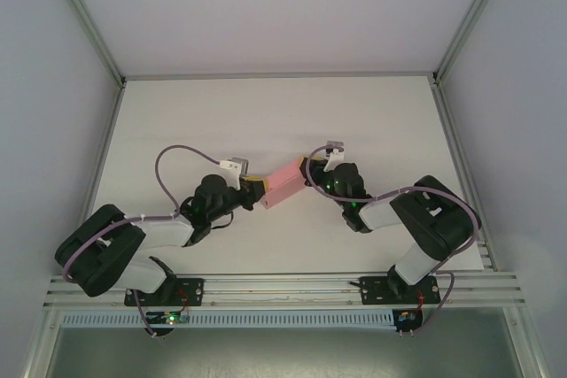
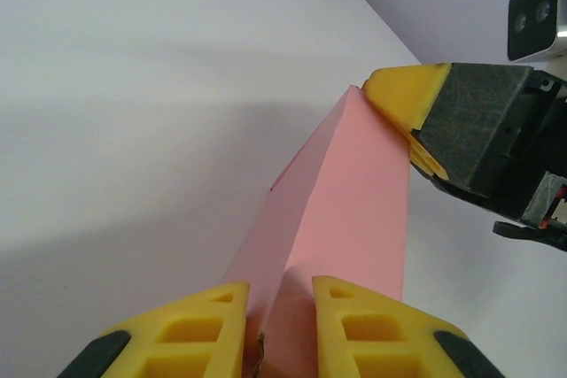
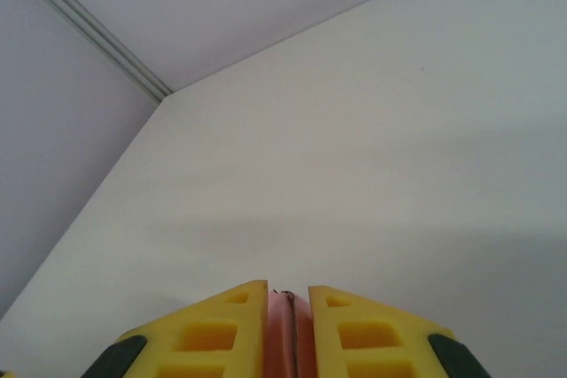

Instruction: Assemble paper box

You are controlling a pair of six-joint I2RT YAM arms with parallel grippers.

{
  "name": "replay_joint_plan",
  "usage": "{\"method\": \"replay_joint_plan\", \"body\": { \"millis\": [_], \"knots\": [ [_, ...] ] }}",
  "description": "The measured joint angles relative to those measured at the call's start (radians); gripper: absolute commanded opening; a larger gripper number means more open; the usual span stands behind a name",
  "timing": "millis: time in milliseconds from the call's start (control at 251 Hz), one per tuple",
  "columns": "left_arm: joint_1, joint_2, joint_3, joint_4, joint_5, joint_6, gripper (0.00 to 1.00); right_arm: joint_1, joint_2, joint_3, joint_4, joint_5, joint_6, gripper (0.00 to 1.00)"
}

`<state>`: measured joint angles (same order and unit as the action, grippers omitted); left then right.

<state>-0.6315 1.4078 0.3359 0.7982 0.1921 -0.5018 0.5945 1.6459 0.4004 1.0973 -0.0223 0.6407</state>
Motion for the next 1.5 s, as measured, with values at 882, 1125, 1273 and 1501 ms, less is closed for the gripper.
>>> {"method": "replay_joint_plan", "body": {
  "millis": [882,1125,1273,1501],
  "knots": [
    [-0.037,-0.053,0.24,-0.512,-0.145,0.121,0.89,-0.023,-0.161,0.222,-0.648,-0.002,-0.055,0.33],
    [-0.05,-0.072,0.336,-0.681,-0.214,0.172,1.0,-0.022,-0.163,0.264,-0.752,-0.101,-0.01,0.46],
    [-0.049,-0.079,0.412,-0.766,-0.253,0.215,1.0,-0.04,-0.163,0.274,-0.794,-0.124,0.0,0.6],
    [-0.049,-0.062,0.527,-0.84,-0.182,0.316,1.0,-0.085,-0.185,0.276,-0.834,-0.14,0.014,0.71]
  ]
}}
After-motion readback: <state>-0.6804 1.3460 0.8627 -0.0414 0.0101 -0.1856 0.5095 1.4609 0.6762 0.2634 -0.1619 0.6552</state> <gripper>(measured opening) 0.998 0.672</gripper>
